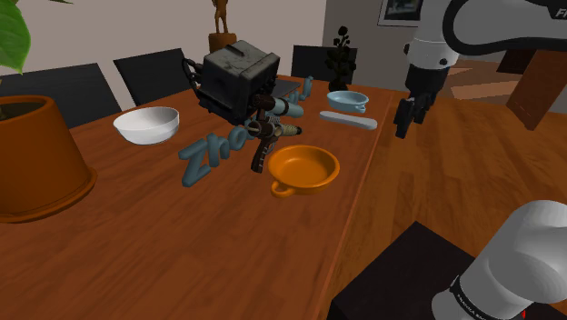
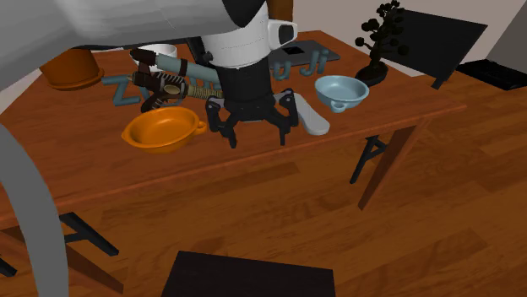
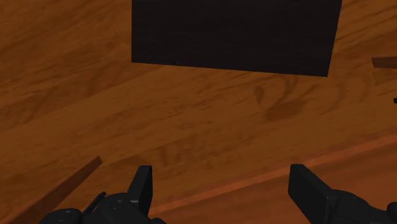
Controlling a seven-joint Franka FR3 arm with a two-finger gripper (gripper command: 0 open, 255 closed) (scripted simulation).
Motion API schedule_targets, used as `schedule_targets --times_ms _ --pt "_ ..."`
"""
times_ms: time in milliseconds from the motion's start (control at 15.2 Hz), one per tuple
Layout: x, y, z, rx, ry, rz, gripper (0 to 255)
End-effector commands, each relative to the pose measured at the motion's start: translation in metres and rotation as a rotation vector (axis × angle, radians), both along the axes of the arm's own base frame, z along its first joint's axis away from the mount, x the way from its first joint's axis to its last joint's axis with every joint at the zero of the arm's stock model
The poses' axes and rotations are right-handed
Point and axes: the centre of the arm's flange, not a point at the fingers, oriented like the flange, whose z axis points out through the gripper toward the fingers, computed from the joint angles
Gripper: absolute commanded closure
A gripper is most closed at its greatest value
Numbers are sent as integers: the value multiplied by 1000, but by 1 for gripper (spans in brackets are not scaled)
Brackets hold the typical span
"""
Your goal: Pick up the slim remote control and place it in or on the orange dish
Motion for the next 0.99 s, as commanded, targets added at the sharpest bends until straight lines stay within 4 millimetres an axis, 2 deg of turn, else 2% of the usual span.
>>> schedule_targets --times_ms 0,462,924 --pt "0 0 0 0 0 0 0" --pt "80 -50 -13 33 15 109 0" --pt "165 -90 -29 66 29 217 0"
